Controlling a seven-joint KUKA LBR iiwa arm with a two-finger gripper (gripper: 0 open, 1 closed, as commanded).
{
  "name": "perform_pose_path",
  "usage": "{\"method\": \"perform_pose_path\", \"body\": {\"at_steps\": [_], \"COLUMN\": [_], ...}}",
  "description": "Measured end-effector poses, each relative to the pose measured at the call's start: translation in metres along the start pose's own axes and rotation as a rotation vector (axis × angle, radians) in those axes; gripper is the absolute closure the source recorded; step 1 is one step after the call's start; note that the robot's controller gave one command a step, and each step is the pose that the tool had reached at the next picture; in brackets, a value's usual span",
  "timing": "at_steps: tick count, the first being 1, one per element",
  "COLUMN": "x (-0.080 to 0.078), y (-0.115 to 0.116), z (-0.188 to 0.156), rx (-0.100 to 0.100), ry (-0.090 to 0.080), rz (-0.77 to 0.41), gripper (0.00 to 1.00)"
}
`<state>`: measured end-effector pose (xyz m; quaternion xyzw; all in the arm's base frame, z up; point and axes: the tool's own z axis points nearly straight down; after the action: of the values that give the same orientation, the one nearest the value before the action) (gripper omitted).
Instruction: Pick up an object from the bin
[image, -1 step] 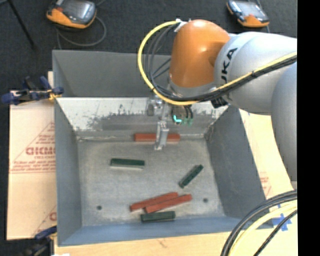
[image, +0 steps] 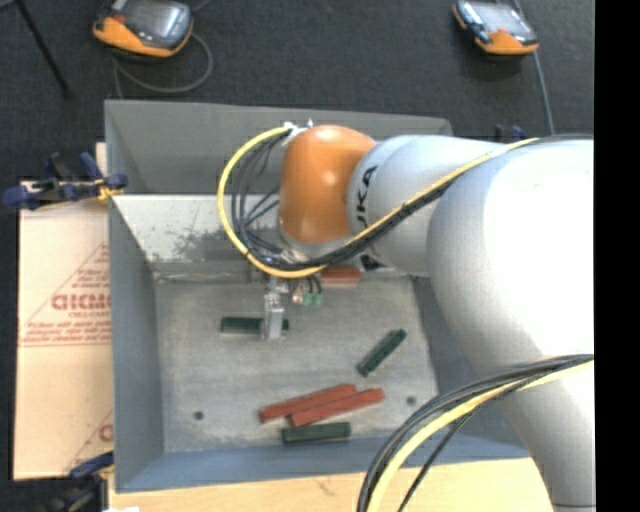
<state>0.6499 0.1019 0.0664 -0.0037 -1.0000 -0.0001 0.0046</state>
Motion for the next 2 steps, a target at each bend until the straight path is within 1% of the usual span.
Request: {"method": "perform_pose_path", "body": {"at_steps": [1,2], "x": [0.0208,0.029], "y": [0.0069,0.0048], "z": [-0.0363,-0.0341], "rx": [-0.003,-0.002], "ry": [-0.013,-0.01], "rz": [0.046,0.163], "gripper": [0.0,0.0]}}
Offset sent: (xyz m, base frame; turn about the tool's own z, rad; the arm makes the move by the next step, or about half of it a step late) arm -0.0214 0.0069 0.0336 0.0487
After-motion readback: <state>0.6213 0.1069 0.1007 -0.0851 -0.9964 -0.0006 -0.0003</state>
